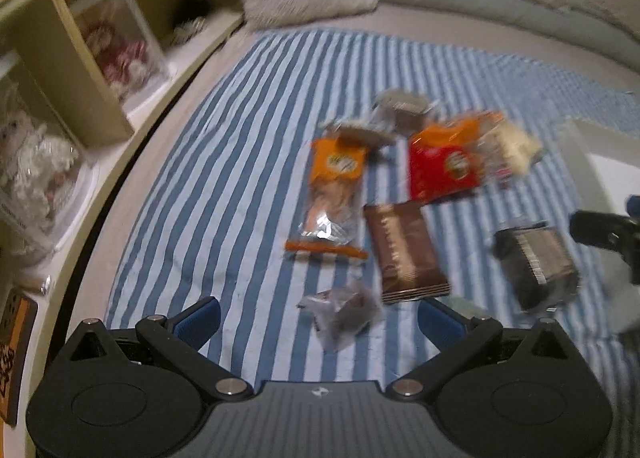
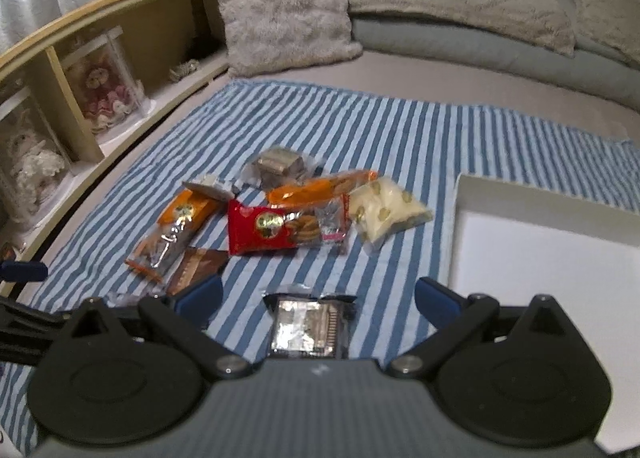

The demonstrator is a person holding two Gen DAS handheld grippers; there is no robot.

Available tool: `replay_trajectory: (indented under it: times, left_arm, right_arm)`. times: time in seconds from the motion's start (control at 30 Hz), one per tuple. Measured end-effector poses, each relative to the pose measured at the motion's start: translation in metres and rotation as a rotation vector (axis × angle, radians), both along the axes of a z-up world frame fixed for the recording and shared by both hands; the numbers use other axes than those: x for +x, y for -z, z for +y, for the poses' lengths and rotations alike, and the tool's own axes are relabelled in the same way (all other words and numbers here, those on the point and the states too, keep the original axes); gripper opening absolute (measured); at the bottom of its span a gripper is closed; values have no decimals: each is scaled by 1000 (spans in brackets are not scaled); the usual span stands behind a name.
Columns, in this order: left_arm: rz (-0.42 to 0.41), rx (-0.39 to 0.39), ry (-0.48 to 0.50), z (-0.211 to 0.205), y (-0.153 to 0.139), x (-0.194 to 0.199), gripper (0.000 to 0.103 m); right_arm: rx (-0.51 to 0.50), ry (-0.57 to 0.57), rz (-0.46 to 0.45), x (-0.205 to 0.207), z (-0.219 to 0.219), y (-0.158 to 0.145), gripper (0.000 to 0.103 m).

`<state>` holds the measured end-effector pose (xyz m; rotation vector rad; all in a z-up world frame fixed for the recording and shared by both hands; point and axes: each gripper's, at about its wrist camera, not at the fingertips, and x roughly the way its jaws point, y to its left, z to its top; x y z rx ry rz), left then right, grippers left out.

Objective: Organize snacks
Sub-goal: 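Grasp the silver foil cake pack with the right tool while the left tool grasps a clear-wrapped pastry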

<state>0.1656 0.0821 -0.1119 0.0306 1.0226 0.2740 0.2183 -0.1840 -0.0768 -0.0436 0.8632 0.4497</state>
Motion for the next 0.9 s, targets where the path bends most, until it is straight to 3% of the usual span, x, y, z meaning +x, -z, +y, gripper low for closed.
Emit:
replay_trajectory:
  times: [0.17, 0.4, 0.6, 0.73, 0.9]
  left_arm:
    - [54, 8, -64, 12, 22, 20, 103]
    - [97, -111, -173, 24, 43, 37, 103]
    - [128, -113, -303, 40, 49, 31, 103]
    - [134, -138, -316, 56, 51, 24, 103]
    - [124, -164, -287, 65, 47, 17, 102]
  right_arm:
    - [-9, -5, 100, 12, 11, 16, 103]
    - [3, 37, 194, 25, 29, 30, 103]
    - [19, 81, 224, 35, 34, 37, 103]
    - [28, 95, 303, 46, 39, 44, 102]
    - [8, 95, 390, 55, 46, 56, 93]
